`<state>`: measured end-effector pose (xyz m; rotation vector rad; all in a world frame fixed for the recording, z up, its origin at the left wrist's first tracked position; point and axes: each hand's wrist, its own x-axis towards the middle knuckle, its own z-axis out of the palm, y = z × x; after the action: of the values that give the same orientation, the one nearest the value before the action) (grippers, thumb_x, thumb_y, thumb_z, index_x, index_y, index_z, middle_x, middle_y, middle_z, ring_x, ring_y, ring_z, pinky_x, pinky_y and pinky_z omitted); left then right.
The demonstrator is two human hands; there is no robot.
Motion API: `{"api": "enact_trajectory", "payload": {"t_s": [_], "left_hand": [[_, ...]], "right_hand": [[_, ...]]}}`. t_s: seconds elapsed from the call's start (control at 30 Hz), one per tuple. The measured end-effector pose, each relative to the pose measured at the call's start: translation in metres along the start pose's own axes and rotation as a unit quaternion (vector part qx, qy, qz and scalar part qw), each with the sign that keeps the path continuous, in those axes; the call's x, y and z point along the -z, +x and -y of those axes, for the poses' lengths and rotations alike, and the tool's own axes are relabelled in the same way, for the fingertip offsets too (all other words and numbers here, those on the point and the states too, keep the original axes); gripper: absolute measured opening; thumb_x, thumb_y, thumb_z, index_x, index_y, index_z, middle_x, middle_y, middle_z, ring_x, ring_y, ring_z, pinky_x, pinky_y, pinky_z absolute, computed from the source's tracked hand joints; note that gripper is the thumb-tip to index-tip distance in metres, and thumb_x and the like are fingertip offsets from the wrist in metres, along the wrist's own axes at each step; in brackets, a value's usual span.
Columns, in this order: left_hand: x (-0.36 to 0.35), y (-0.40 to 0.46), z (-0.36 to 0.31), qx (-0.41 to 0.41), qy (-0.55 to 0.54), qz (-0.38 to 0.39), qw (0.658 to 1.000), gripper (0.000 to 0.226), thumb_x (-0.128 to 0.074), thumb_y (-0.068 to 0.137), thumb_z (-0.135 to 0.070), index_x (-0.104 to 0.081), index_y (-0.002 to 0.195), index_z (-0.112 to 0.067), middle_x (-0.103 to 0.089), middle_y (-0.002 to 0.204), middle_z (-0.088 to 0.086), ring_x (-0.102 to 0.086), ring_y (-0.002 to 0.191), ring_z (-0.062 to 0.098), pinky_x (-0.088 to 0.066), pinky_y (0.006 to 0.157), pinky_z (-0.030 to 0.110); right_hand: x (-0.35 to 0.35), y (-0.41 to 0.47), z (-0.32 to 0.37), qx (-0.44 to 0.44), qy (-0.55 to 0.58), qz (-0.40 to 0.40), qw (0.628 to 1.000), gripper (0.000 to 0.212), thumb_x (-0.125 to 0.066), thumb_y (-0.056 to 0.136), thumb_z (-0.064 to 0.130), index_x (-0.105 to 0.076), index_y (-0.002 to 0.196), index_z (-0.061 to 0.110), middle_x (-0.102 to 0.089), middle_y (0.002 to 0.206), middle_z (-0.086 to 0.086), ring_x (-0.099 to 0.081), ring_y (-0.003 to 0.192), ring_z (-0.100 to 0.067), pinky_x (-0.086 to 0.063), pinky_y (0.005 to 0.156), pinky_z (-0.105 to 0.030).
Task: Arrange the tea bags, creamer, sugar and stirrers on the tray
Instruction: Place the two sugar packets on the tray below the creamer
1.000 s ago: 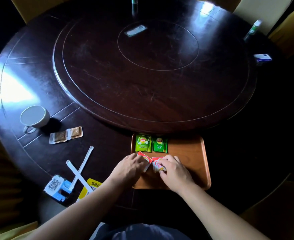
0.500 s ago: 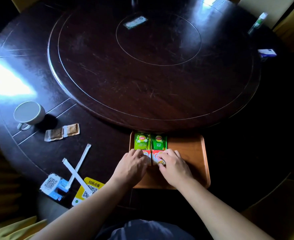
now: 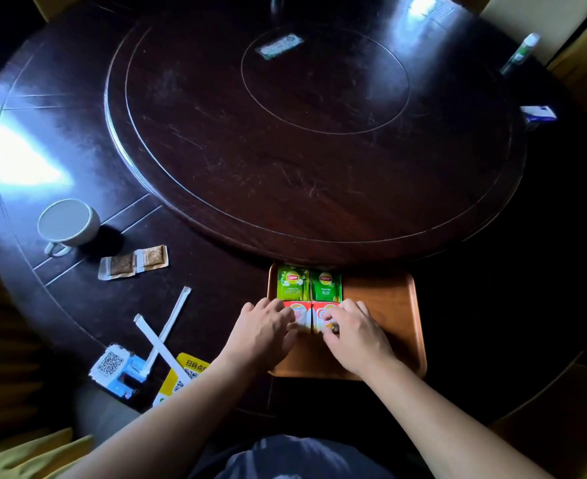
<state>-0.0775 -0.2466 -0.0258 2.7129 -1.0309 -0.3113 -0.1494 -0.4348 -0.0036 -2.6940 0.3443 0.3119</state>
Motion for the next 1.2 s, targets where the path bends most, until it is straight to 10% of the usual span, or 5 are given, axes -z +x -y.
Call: {"api": "enact_trajectory", "payload": {"t_s": [0.43, 1.2], "left_hand": [[0.048, -0.059, 0.137, 0.218, -0.069, 0.026, 0.973, 0.032, -0.059, 0.078, -0.054, -0.064, 0.09, -0.025, -0.069, 0.091, -0.001, -0.067, 0.089, 0.024, -0.054, 0.072, 0.035], [0.067, -0.057, 0.266, 0.461, -0.172, -0.116, 0.862, 0.06, -0.068, 0.073, -0.058, -0.056, 0.111, -0.013, -0.053, 0.114, 0.011, -0.051, 0.111, 0.033, -0.051, 0.087, 0.05]], "right_hand": [[-0.006, 0.037, 0.099, 0.07, -0.019, 0.086, 0.994, 0.014, -0.059, 0.089, 0.037, -0.06, 0.084, 0.024, -0.061, 0.09, 0.002, -0.057, 0.095, -0.024, -0.05, 0.077, -0.038], [-0.062, 0.175, 0.294, 0.211, -0.099, 0.119, 0.965, 0.043, -0.061, 0.086, 0.033, -0.05, 0.126, 0.021, -0.051, 0.124, -0.004, -0.046, 0.115, -0.028, -0.049, 0.089, -0.047]]}}
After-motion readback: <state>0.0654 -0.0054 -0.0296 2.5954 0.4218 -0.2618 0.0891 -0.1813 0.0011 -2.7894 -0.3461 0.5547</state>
